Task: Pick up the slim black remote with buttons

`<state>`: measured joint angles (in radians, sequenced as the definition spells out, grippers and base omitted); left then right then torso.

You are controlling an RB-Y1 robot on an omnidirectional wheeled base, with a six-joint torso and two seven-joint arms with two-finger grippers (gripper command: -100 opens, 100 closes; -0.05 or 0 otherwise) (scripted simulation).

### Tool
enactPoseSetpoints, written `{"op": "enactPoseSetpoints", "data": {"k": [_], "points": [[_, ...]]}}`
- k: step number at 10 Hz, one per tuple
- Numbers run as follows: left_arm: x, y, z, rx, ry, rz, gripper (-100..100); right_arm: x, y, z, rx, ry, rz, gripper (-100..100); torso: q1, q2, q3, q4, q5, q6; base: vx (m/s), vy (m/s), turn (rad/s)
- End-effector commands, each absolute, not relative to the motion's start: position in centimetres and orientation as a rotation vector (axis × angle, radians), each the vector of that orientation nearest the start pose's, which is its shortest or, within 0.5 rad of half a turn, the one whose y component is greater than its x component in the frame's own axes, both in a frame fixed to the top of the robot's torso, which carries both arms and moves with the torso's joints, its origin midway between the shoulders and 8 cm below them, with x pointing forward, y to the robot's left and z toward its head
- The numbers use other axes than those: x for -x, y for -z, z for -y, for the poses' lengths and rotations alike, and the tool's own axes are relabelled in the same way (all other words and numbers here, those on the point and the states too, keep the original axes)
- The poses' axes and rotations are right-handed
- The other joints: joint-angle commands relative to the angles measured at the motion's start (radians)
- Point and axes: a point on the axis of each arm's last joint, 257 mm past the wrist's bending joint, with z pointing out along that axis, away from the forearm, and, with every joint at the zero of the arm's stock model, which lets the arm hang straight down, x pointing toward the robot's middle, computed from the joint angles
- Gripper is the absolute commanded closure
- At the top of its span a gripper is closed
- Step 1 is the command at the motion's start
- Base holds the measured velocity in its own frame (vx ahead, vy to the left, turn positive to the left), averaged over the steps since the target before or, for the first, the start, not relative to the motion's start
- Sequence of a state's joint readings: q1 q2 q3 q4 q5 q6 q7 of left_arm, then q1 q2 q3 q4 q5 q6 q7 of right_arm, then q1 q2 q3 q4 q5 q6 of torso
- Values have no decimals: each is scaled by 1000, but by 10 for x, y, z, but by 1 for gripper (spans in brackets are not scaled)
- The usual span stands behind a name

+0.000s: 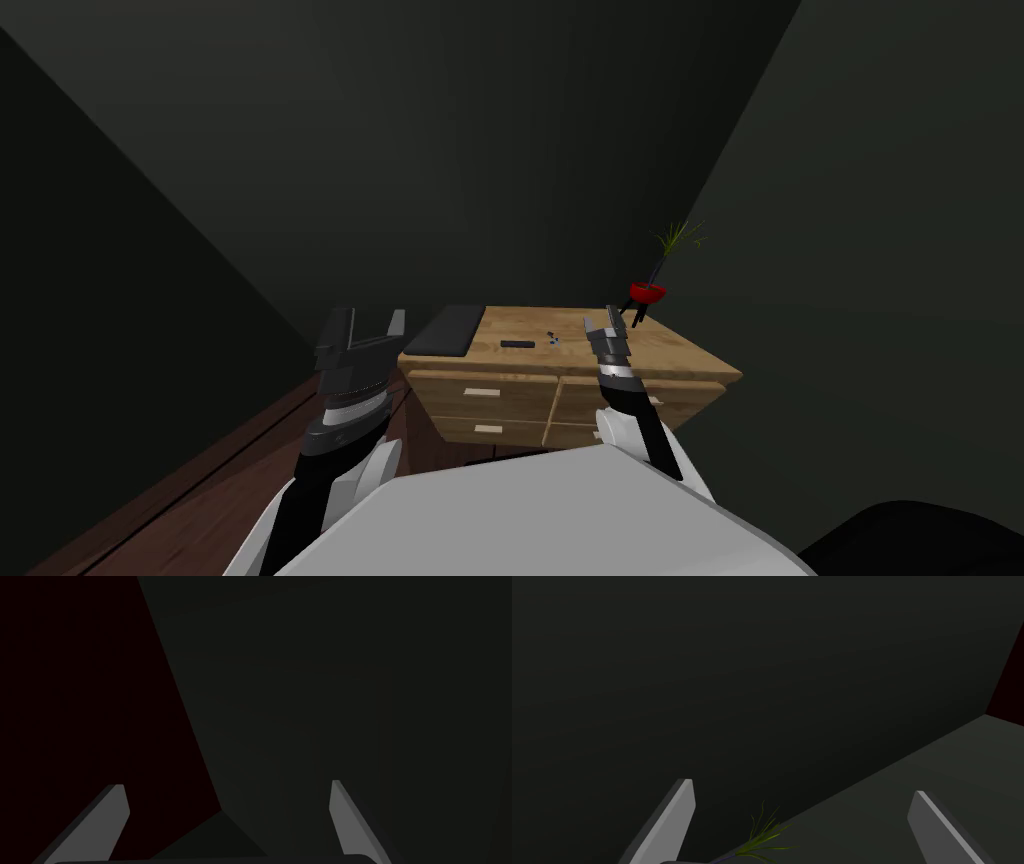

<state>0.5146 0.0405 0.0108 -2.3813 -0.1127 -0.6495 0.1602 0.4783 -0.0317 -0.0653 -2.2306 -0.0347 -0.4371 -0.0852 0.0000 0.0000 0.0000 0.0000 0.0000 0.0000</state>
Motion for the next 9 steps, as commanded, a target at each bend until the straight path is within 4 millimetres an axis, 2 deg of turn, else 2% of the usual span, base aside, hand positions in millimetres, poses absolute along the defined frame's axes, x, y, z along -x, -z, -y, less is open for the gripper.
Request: {"op": "enactPoseSetpoints", "data": {"k": [1,5,8,9], "points": [[-295,-85,-249,412,1426,-530,0,-362,-1,297,-708,-1315,-689,-100,0,0,0,0,0,0,-64,7,10],[-295,-85,-249,412,1426,-530,0,-366,3,270,-578,-1290,-805,-100,-1,13,8,3,0,0,-191,-7,24],[-295,-85,-249,412,1427,-530,0,-369,23,248,-471,-1254,-930,-100,1,15,9,3,0,0,-228,4,49],[-295,-85,-249,412,1427,-530,0,-369,24,247,-463,-1253,-938,-100,1,16,10,4,0,0,-169,-1,23]]}}
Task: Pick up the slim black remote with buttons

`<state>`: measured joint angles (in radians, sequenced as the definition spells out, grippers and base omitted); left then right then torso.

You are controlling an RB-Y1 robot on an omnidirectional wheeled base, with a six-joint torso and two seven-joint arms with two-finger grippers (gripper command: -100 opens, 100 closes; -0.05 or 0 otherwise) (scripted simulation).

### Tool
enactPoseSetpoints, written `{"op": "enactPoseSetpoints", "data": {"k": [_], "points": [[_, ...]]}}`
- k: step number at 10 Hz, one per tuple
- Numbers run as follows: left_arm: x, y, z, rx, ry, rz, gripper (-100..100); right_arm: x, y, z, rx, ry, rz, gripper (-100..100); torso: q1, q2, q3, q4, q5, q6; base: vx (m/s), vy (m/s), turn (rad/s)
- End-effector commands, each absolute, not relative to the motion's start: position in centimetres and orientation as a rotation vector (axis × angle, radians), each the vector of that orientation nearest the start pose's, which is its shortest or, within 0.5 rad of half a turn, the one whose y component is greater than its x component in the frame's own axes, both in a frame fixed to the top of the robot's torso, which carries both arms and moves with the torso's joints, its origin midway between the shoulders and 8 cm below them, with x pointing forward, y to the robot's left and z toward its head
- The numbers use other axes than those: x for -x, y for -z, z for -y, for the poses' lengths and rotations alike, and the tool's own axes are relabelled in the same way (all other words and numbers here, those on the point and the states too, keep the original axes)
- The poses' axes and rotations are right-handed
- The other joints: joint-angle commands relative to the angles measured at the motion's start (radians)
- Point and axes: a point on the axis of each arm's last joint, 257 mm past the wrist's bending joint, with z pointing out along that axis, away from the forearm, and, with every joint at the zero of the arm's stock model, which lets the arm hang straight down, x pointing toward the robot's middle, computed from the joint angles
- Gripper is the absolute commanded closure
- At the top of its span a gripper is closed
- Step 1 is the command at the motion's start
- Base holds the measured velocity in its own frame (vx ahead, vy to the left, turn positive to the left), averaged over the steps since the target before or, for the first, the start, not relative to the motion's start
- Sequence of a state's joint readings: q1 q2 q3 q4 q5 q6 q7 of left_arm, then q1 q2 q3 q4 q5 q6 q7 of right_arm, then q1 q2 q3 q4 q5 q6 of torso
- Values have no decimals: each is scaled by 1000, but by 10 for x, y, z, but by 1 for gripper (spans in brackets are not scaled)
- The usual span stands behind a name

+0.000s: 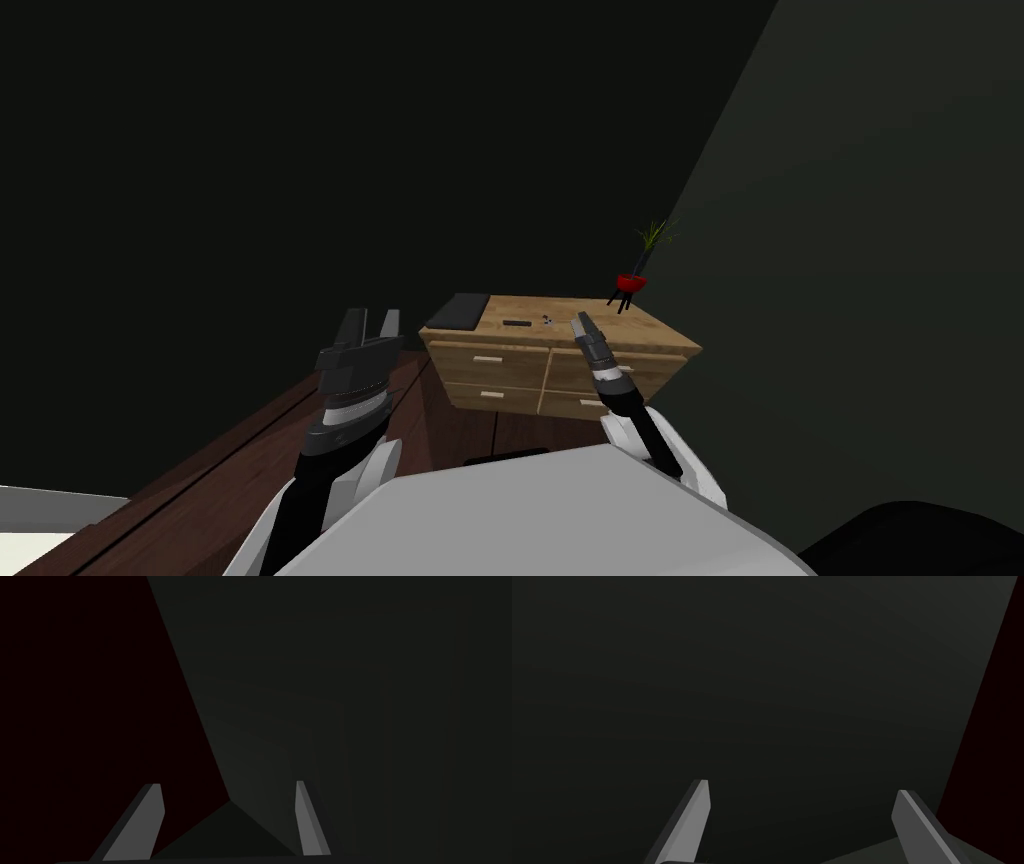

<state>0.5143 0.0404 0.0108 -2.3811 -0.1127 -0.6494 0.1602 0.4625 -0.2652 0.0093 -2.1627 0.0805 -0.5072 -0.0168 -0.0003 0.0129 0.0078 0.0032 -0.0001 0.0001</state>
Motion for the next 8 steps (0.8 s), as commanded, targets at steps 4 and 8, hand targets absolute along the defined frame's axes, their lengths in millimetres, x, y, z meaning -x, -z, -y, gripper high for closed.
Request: {"op": "enactPoseSetpoints", "data": {"k": [4,8], "points": [[-295,-85,-249,412,1426,-530,0,-373,61,230,-338,-1190,-1105,-100,0,-4,-2,-1,0,0,-136,3,71],[-295,-85,-249,412,1426,-530,0,-374,96,225,-241,-1129,-1241,-100,0,-8,-5,-2,0,0,-83,15,79]]}}
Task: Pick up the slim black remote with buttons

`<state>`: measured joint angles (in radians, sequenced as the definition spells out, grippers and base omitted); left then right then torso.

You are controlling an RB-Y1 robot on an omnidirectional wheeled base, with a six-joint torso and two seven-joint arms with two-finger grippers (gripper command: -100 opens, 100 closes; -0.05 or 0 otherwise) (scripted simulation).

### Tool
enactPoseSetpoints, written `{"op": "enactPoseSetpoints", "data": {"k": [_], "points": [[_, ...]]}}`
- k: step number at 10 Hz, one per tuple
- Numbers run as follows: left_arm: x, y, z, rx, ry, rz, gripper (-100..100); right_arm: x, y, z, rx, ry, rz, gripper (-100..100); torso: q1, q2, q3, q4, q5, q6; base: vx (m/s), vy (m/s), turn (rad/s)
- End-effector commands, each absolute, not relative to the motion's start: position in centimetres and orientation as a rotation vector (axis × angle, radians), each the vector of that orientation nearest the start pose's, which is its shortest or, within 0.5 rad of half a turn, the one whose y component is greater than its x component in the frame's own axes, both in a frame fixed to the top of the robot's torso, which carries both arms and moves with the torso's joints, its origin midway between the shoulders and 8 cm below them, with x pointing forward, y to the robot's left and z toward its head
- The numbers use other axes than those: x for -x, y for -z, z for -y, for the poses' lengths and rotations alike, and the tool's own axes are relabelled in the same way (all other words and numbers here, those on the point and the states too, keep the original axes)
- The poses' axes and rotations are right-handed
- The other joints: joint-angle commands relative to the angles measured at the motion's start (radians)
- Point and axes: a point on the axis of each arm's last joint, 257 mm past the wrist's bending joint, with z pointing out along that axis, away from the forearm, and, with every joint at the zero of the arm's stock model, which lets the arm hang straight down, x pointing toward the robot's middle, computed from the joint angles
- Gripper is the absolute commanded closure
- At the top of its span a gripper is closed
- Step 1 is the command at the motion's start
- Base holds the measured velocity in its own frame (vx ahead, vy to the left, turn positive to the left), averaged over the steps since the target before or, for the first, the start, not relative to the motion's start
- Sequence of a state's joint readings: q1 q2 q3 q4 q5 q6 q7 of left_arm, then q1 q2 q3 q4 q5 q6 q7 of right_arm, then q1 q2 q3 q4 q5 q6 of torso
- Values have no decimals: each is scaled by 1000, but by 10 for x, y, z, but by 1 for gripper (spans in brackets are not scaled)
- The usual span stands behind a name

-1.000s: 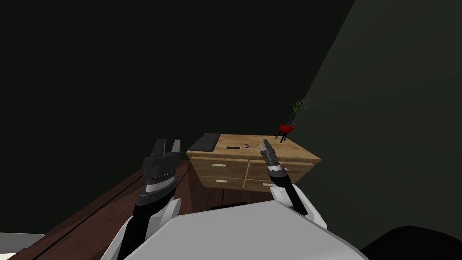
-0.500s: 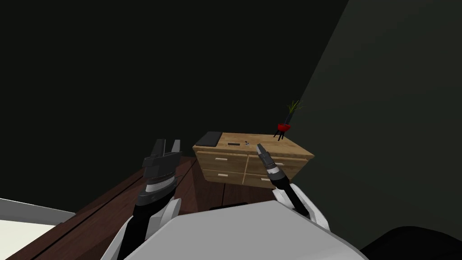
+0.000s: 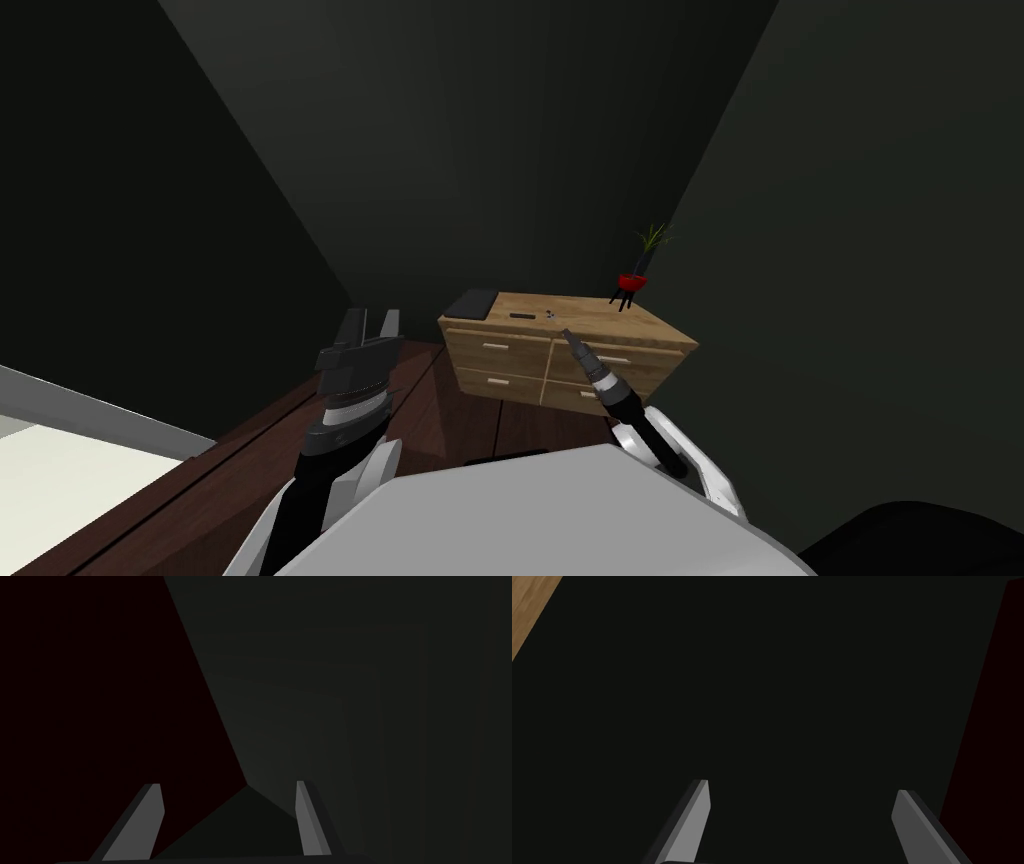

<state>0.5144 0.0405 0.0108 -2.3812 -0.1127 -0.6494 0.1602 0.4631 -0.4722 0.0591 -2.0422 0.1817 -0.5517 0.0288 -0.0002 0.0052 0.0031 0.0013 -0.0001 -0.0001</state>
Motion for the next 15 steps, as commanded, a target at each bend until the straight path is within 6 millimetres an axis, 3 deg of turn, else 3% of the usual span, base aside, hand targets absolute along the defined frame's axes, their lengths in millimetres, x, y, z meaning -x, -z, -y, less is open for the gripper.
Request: {"op": "enactPoseSetpoints", "data": {"k": [1,2,3,4,5,6,7,8,9,10,11,12,13,14,15], "points": [[-295,-85,-249,412,1426,-530,0,-374,97,225,-230,-1126,-1251,-100,0,0,0,0,0,0,-77,13,54],[-295,-85,-249,412,1426,-530,0,-374,116,225,-191,-1093,-1314,-100,0,0,0,0,0,0,-91,24,140],[-295,-85,-249,412,1426,-530,0,-374,117,226,-177,-1089,-1326,-100,0,0,0,0,0,0,-64,16,69],[-295,-85,-249,412,1426,-530,0,-373,138,228,-139,-1053,-1390,-100,0,-1,0,0,0,0,-61,21,144],[-295,-85,-249,412,1426,-530,0,-372,138,229,-122,-1048,-1403,-100,0,-1,-1,0,0,0,-46,18,75],[-295,-85,-249,412,1426,-530,0,-370,160,234,-87,-1011,-1467,-100,0,-2,-1,0,0,0,-38,42,186],[-295,-85,-249,412,1426,-530,0,-369,161,235,-65,-1003,-1484,-100,1,-3,-2,-1,0,0,-33,29,69],[-295,-85,-249,412,1426,-530,0,-367,182,241,-37,-967,-1542,-100,1,-3,-2,-1,0,1,-36,36,141],[-295,-85,-249,412,1426,-530,0,-366,183,243,-12,-957,-1560,-100,1,-3,-2,-1,0,0,-24,31,118],[-295,-85,-249,412,1426,-530,0,-362,205,252,20,-918,-1622,-100,1,-4,-2,-1,0,0,-16,47,210],[-295,-85,-249,412,1426,-530,0,-361,206,255,49,-905,-1641,-100,2,-5,-3,-1,0,0,-10,39,99],[-295,-85,-249,412,1426,-530,0,-356,227,265,80,-865,-1703,-100,1,-5,-3,-1,0,0,-6,51,176],[-295,-85,-249,412,1426,-530,0,-355,227,269,111,-851,-1722,-100,2,-5,-3,-1,0,0,1,46,101],[-295,-85,-249,412,1426,-530,0,-348,247,282,144,-808,-1784,-100,2,-6,-3,-1,0,0,13,60,254],[-295,-85,-249,412,1426,-530,0,-348,247,286,169,-796,-1799,-100,2,-7,-4,-1,0,0,17,47,104]]}}
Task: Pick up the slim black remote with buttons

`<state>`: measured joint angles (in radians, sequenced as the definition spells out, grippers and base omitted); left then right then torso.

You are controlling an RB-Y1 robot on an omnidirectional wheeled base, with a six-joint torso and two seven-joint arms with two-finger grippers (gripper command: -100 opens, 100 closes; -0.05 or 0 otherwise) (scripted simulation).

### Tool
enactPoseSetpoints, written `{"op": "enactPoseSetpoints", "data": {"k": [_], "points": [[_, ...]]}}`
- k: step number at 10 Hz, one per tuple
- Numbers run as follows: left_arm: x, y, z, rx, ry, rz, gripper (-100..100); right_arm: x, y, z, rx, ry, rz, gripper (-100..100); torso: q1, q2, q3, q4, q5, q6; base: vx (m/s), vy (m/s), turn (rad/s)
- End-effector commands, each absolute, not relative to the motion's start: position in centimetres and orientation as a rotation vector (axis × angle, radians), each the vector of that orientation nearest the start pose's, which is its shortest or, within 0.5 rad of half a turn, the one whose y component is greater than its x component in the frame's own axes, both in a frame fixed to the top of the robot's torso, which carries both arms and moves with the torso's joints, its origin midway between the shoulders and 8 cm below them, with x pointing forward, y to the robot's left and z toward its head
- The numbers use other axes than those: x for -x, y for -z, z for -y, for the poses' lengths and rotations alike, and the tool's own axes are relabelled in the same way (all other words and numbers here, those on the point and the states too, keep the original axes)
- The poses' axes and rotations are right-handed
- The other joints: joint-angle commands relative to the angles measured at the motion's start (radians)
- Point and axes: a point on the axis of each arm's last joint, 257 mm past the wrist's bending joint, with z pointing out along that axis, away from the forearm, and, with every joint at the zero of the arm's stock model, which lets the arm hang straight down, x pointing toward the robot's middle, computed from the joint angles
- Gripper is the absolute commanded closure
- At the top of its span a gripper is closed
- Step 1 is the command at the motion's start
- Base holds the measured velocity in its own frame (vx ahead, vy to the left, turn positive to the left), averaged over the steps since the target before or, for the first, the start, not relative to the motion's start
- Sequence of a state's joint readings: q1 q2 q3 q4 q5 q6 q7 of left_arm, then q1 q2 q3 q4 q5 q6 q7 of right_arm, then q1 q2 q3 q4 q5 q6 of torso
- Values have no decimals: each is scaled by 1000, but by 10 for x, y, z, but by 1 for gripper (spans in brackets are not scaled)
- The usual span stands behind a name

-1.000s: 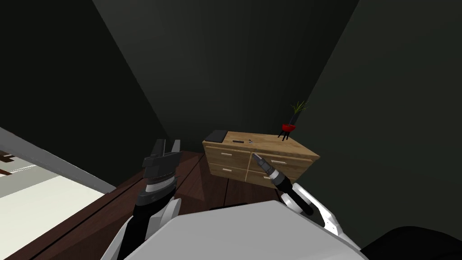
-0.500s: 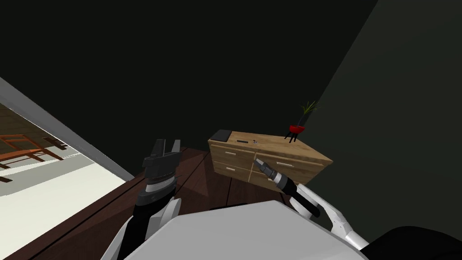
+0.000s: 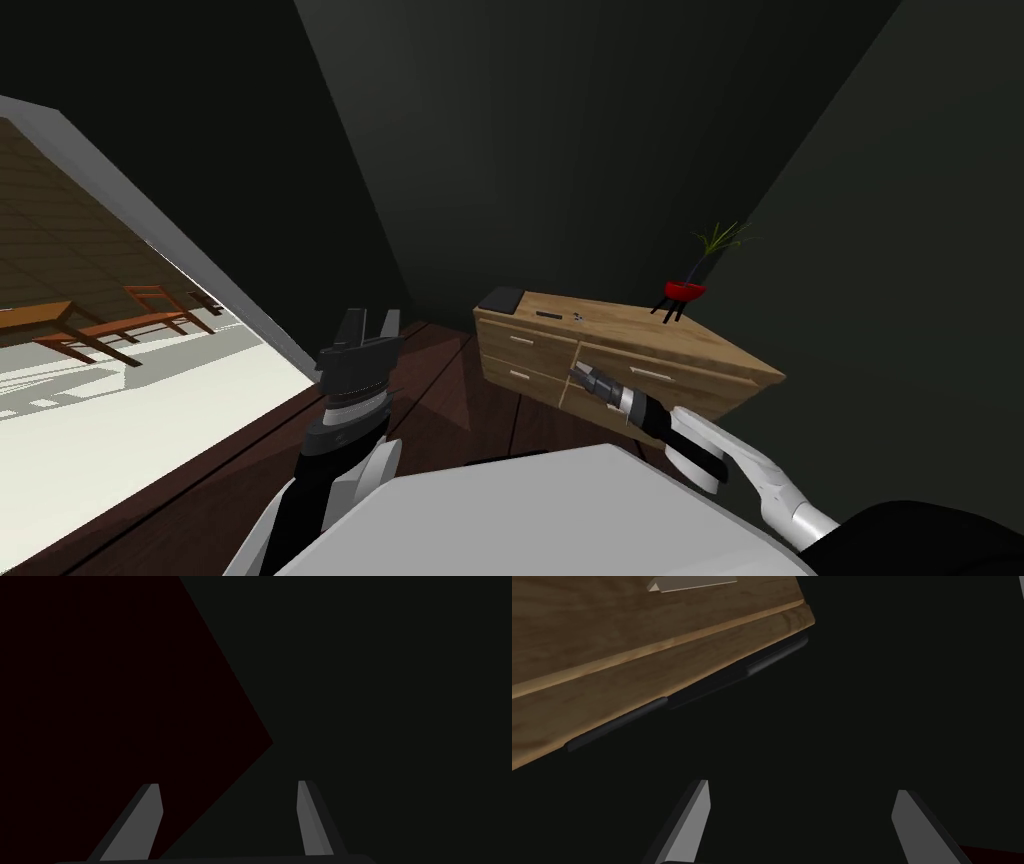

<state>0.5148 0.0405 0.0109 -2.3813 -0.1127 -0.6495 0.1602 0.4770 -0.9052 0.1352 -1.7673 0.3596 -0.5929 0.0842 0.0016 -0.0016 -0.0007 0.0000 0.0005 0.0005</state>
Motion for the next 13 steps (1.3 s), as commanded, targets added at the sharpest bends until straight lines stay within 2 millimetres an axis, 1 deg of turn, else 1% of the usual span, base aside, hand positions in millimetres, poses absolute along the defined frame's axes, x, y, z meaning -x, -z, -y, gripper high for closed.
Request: {"op": "enactPoseSetpoints", "data": {"k": [1,2,3,4,6,7,8,9,11,12,13], "points": [[-295,-85,-249,412,1426,-531,0,-347,247,288,187,-787,-1809,-100,0,0,0,0,0,0,7,21,-38],[-295,-85,-249,412,1426,-531,0,-340,266,304,221,-742,-1872,-100,-1,1,0,0,0,0,14,57,211],[-295,-85,-249,412,1426,-530,0,-339,265,308,248,-728,-1886,-100,0,0,0,0,0,-1,16,49,124],[-295,-85,-249,412,1426,-531,0,-330,283,324,276,-685,-1946,-100,0,0,0,0,0,0,19,58,228],[-295,-85,-249,412,1426,-531,0,-330,281,332,320,-661,-1969,-100,0,-1,0,0,0,0,25,37,46],[-295,-85,-249,412,1426,-531,0,-319,297,351,355,-613,-2031,-100,-1,0,0,0,0,0,31,51,221],[-295,-85,-249,412,1426,-531,0,-319,295,357,387,-594,-2047,-100,0,-1,0,0,0,-1,35,46,136],[-295,-85,-249,412,1426,-531,0,-308,310,376,414,-551,-2106,-100,0,-1,-1,0,0,0,61,50,232],[-295,-85,-249,412,1426,-531,0,-308,306,384,453,-528,-2123,-100,0,-3,-2,-1,0,0,42,39,30],[-295,-85,-249,412,1426,-531,0,-295,319,405,485,-481,-2185,-100,0,-1,-1,0,0,0,32,64,225],[-295,-85,-249,412,1426,-531,0,-296,315,412,516,-460,-2198,-100,1,-1,-1,0,0,-1,49,52,119]]}}
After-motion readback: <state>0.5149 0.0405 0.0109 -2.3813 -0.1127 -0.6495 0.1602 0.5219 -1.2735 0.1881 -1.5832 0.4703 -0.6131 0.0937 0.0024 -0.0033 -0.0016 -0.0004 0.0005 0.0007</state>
